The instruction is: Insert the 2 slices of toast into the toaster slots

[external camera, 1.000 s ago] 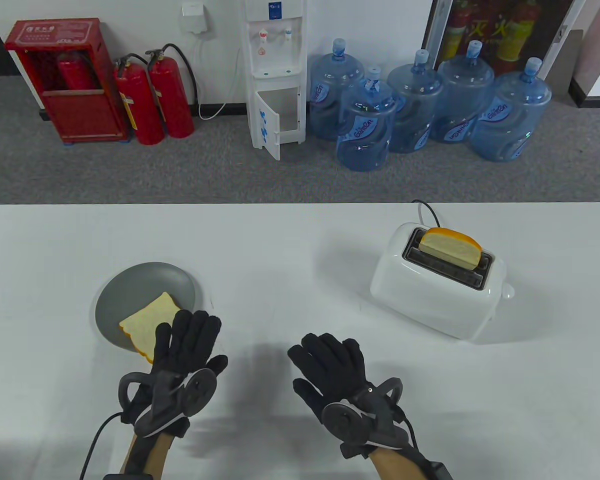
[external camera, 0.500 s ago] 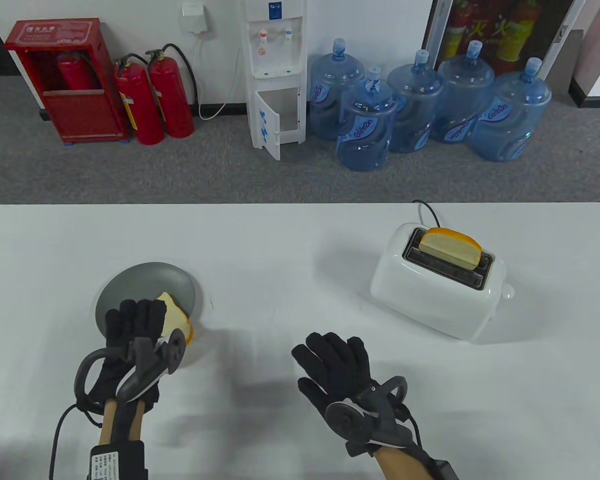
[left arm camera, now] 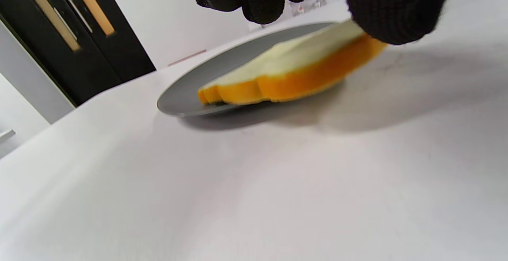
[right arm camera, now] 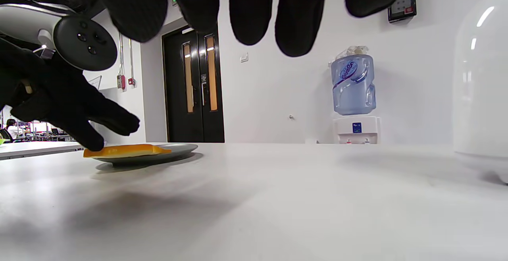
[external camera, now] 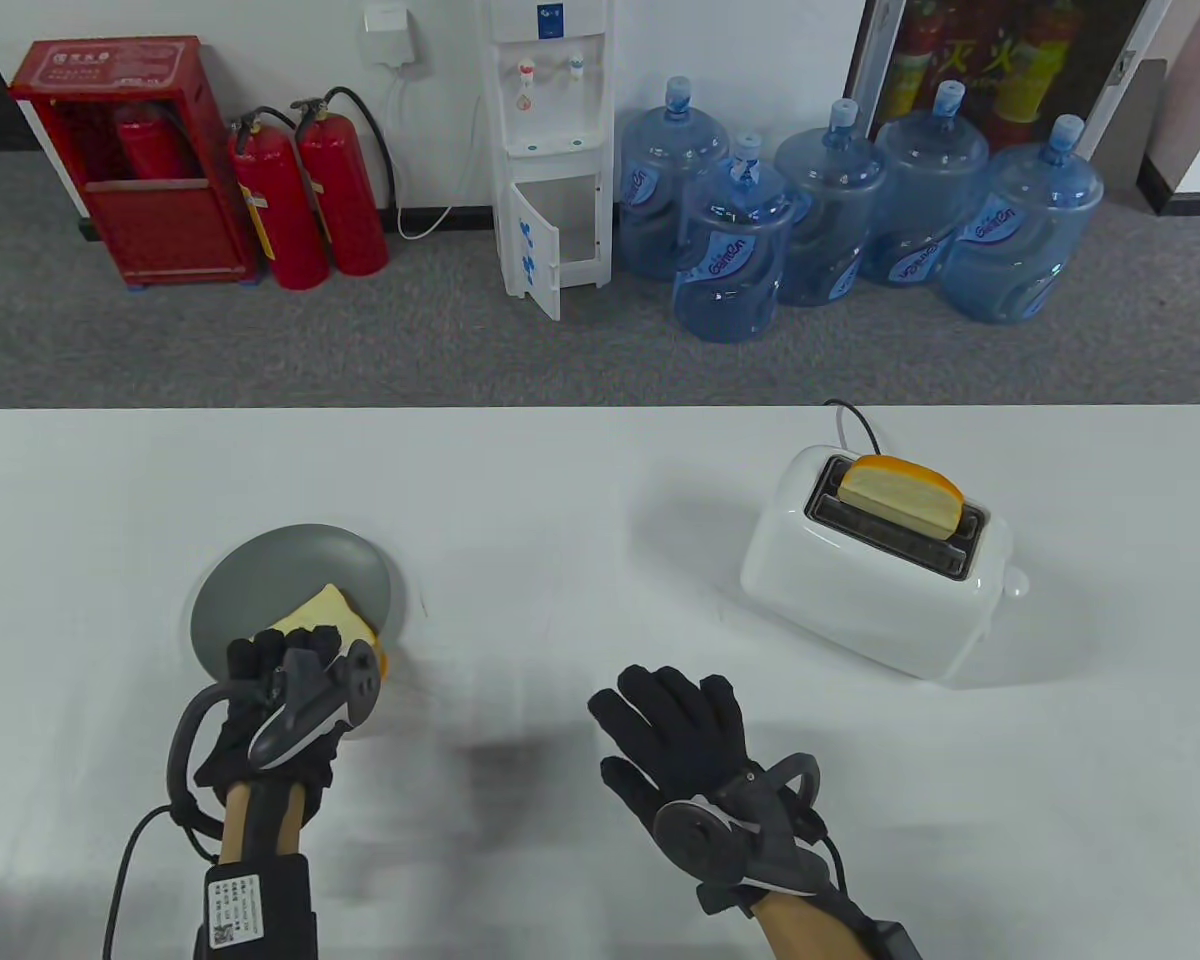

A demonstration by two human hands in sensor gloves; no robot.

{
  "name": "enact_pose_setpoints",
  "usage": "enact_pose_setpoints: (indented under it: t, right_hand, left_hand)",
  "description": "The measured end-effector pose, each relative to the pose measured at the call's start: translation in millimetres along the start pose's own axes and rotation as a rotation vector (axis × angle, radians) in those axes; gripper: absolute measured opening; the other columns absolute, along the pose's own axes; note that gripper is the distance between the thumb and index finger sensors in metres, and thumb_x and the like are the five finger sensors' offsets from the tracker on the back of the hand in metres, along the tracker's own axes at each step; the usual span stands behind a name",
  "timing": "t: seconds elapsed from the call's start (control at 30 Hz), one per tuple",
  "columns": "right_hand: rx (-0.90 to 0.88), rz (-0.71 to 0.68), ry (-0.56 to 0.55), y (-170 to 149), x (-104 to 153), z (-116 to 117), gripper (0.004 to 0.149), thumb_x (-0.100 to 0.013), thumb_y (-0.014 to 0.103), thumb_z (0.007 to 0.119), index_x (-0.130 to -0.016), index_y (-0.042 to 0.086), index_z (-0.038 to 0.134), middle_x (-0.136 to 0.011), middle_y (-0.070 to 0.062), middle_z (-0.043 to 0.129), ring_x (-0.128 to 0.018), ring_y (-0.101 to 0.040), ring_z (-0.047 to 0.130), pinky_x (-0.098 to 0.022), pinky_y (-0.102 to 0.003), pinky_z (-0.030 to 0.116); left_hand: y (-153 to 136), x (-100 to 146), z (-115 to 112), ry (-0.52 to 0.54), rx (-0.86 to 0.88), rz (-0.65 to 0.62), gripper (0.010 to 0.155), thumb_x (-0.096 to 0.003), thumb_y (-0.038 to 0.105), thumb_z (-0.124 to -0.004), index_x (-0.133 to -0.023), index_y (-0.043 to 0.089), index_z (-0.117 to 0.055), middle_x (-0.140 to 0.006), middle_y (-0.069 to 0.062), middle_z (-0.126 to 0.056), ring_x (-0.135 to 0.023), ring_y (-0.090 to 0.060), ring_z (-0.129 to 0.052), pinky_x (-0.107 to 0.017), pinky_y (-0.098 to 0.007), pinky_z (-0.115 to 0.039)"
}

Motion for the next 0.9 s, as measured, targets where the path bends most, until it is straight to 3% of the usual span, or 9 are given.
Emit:
enact_pose_setpoints:
  t: [0.1,0.23,0.47,0.7,0.8,0.9]
  right_hand:
    - [-0.005,0.007,-0.005,-2.6,0.5,-0.7,0.062,-0.068,0.052,0.066,-0.123,0.030,0.046,-0.129,-0.010,0.051,-0.113,-0.040,0.064,-0.078,-0.071,0.047]
    - [-0.002,0.008,-0.009,-5.0,1.4,-1.6,0.061,-0.068,0.052,0.065,-0.122,0.030,0.047,-0.128,-0.010,0.051,-0.113,-0.040,0.065,-0.078,-0.071,0.048]
    - [-0.006,0.010,0.004,-7.3,1.8,-1.3,0.062,-0.068,0.053,0.064,-0.123,0.030,0.046,-0.129,-0.010,0.050,-0.113,-0.040,0.066,-0.078,-0.071,0.048]
    - [-0.011,0.014,0.001,-5.6,2.2,-3.9,0.062,-0.068,0.053,0.064,-0.123,0.030,0.046,-0.129,-0.010,0.049,-0.113,-0.040,0.066,-0.078,-0.071,0.047]
    - [-0.007,0.010,0.013,-5.0,1.7,-2.5,0.062,-0.068,0.053,0.064,-0.123,0.030,0.046,-0.129,-0.010,0.049,-0.113,-0.040,0.066,-0.078,-0.071,0.047]
    - [-0.008,0.013,0.021,-5.0,1.0,-1.4,0.062,-0.068,0.053,0.063,-0.123,0.030,0.046,-0.129,-0.010,0.049,-0.113,-0.039,0.066,-0.078,-0.071,0.047]
  left_hand:
    - [1.1,-1.4,-5.4,-0.026,0.001,-0.002,0.082,-0.0466,0.059,-0.080,-0.116,0.033,-0.043,-0.121,0.004,-0.055,-0.118,-0.026,-0.054,-0.085,-0.045,-0.039]
    - [0.3,-1.3,-5.1,0.002,0.035,-0.002,0.071,-0.0489,0.048,-0.085,-0.111,0.037,-0.054,-0.117,0.007,-0.064,-0.116,-0.022,-0.064,-0.084,-0.042,-0.045]
    - [-0.3,-0.5,-6.6,0.032,0.037,-0.002,0.073,-0.0466,0.044,-0.090,-0.110,0.038,-0.056,-0.116,0.007,-0.066,-0.114,-0.022,-0.068,-0.083,-0.041,-0.048]
    - [-9.2,-3.2,0.3,0.008,0.138,0.004,0.060,-0.0511,0.035,-0.084,-0.108,0.038,-0.063,-0.113,0.010,-0.073,-0.112,-0.021,-0.076,-0.083,-0.040,-0.052]
    - [-11.6,-2.0,3.6,0.055,0.149,0.015,0.054,-0.0535,0.029,-0.078,-0.106,0.037,-0.067,-0.111,0.009,-0.077,-0.105,-0.019,-0.091,-0.082,-0.039,-0.055]
    - [-13.2,-0.8,3.7,0.102,0.132,0.051,0.053,-0.0537,0.028,-0.077,-0.105,0.038,-0.069,-0.110,0.010,-0.079,-0.104,-0.019,-0.091,-0.082,-0.039,-0.055]
Point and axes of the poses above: the tracker on the back of each hand, its own y axis roughly to the thumb side, its own x axis roughly from the fingertips to the wrist, z = x × y, the point moved 2 cm from there along -x, roughly from the wrist to the fingertips
